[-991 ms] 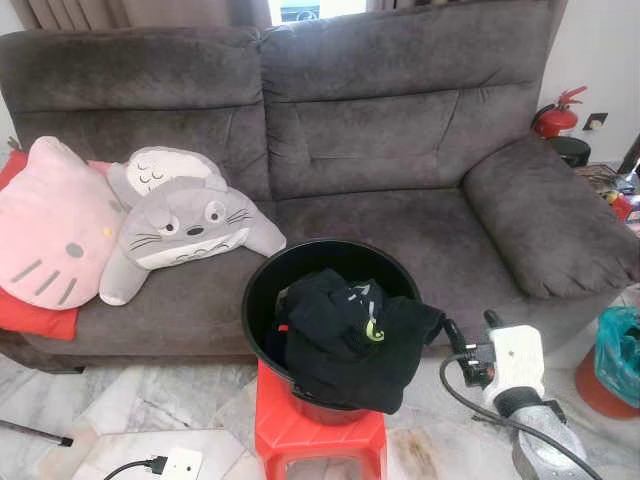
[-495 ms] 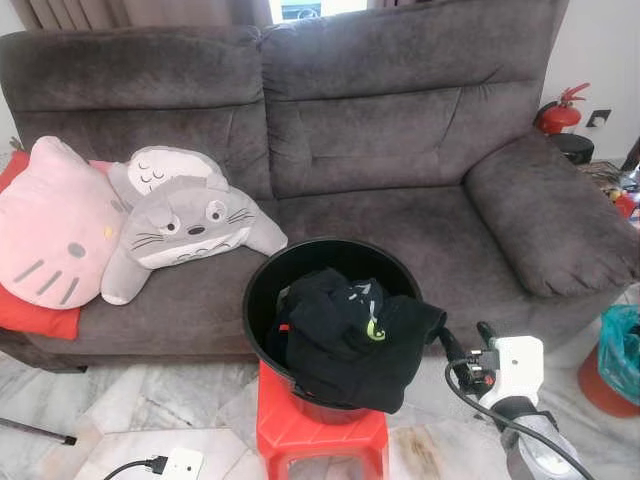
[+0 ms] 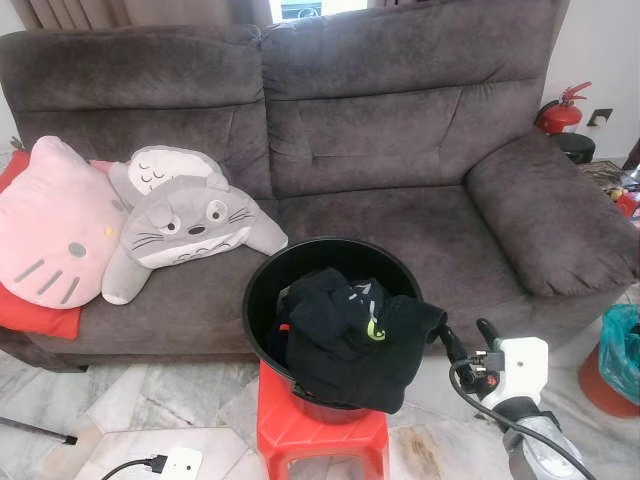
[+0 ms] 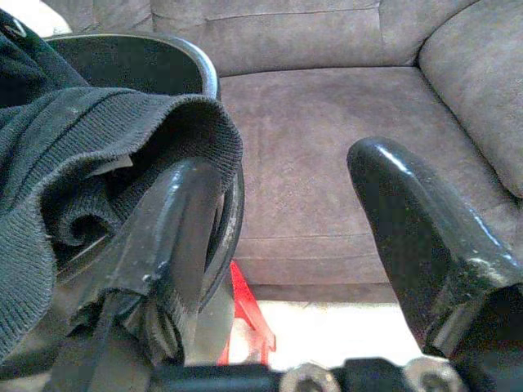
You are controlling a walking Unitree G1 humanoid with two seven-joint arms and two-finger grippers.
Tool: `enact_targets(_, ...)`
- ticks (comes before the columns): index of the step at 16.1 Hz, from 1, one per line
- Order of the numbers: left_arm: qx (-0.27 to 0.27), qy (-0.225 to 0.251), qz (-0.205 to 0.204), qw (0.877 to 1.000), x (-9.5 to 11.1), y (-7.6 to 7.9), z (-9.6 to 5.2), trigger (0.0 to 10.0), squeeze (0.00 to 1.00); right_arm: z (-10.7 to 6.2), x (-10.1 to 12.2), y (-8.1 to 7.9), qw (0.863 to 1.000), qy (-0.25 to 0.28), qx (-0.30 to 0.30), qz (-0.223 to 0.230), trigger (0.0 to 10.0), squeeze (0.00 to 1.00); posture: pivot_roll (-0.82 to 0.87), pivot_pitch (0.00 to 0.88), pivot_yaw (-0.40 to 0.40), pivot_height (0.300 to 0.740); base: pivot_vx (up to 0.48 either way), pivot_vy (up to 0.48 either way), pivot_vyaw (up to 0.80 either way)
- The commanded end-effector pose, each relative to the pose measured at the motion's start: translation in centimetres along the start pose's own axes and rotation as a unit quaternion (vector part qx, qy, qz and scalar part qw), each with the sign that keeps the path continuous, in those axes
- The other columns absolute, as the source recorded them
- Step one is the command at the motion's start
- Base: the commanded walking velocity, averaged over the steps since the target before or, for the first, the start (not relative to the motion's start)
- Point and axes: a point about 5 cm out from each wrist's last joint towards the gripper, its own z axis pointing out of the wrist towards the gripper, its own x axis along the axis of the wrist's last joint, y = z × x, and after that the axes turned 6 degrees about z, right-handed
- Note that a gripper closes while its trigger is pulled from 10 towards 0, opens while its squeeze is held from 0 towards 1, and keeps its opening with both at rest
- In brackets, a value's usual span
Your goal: Hang hanger
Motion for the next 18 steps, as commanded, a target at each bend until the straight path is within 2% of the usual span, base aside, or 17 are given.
enact_targets(1, 0.003, -0.008, 0.008, 1.0, -0.51, -0.22, -0.13, 10.0, 0.0, 0.26, 0.3, -0.11, 1.0, 0.009, 0.005, 0.003, 10.0, 0.0, -0.21, 0.0, 0.089, 0.74, 0.0, 0.0, 0.0)
enact_targets(11, 0.001, -0.011, 0.008, 1.0, -0.47, -0.23, -0.1, 10.0, 0.0, 0.36, 0.33, -0.35, 1.0, 0.011, 0.014, 0.004, 10.0, 0.0, -0.21, 0.0, 0.088, 0.74, 0.0, 0.0, 0.0)
enact_targets(18, 0.0, -0.013, 0.011, 1.0, -0.49, -0.11, -0.09, 10.0, 0.0, 0.43, 0.23, -0.49, 1.0, 0.006, 0.015, 0.006, 10.0, 0.0, -0.21, 0.0, 0.087, 0.74, 0.287, 0.0, 0.0)
